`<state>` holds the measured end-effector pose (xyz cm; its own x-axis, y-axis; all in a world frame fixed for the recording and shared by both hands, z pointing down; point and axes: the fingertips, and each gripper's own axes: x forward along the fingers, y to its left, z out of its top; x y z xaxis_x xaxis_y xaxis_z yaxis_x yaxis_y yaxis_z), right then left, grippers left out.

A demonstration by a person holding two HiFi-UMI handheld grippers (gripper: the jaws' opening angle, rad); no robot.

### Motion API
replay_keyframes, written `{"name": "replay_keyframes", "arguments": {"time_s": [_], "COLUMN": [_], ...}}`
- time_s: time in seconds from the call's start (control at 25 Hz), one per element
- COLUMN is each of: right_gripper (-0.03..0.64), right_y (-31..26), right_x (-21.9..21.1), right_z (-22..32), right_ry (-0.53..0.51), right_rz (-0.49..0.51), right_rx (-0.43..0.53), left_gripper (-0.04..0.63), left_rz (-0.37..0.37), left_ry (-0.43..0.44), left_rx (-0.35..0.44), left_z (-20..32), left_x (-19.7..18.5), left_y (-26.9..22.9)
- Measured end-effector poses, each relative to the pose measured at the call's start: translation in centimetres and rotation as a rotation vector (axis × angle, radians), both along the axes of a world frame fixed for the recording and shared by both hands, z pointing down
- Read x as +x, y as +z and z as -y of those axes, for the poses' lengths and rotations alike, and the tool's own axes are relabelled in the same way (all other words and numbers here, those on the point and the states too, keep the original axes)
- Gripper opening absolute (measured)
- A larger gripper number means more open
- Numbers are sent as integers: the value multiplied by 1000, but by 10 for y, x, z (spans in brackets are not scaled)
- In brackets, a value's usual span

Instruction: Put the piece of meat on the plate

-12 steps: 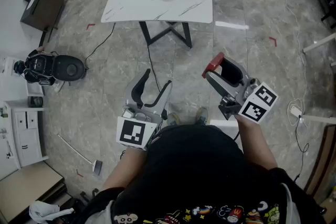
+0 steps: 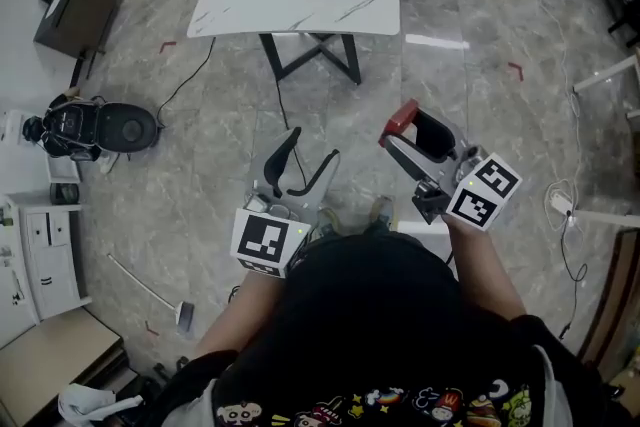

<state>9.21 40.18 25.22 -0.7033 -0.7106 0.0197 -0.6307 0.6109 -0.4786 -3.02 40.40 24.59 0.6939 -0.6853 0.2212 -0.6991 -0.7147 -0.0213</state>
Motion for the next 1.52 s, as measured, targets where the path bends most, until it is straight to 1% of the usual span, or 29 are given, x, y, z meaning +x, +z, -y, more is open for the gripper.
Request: {"name": "replay_keyframes", "arguments": {"time_s": [0.16, 0.36, 0.52, 0.68, 0.8, 0.92, 1.04, 1.12, 1.2, 1.36, 1.52], "right_gripper": [304, 302, 302, 302, 302, 302, 302, 302, 302, 301, 302], "right_y": [0, 14, 26, 32, 30, 31, 32, 32, 30, 27, 26], "right_x": [13, 46, 70, 83, 83, 81, 77, 73, 67, 53, 44], "right_z": [-5, -14, -6, -2, 11, 26, 42, 54, 69, 109, 126], "right_ry": [16, 7, -17, -11, -7, -4, 4, 15, 27, 58, 84], "right_rz": [-4, -11, -19, -17, -16, -19, -27, -31, -35, -37, -35], "right_rx": [4, -13, -14, -25, -24, -30, -36, -39, -41, -50, -54], "left_gripper": [371, 371, 371, 371, 371, 371, 371, 371, 371, 371, 371], "left_rz": [-1, 13, 24, 37, 29, 26, 7, -4, 1, -3, -1], "left_ry": [8, -9, -33, -35, -29, -12, 1, 13, 24, 46, 80], "left_rx": [-18, -44, -52, -64, -86, -71, -98, -94, -87, -102, -90], "left_z": [-1, -10, -11, -15, -4, 14, 33, 47, 65, 109, 130], "left_x": [11, 42, 63, 72, 75, 78, 79, 76, 68, 53, 48], "left_y": [6, 15, 23, 29, 31, 31, 34, 32, 32, 32, 30]}}
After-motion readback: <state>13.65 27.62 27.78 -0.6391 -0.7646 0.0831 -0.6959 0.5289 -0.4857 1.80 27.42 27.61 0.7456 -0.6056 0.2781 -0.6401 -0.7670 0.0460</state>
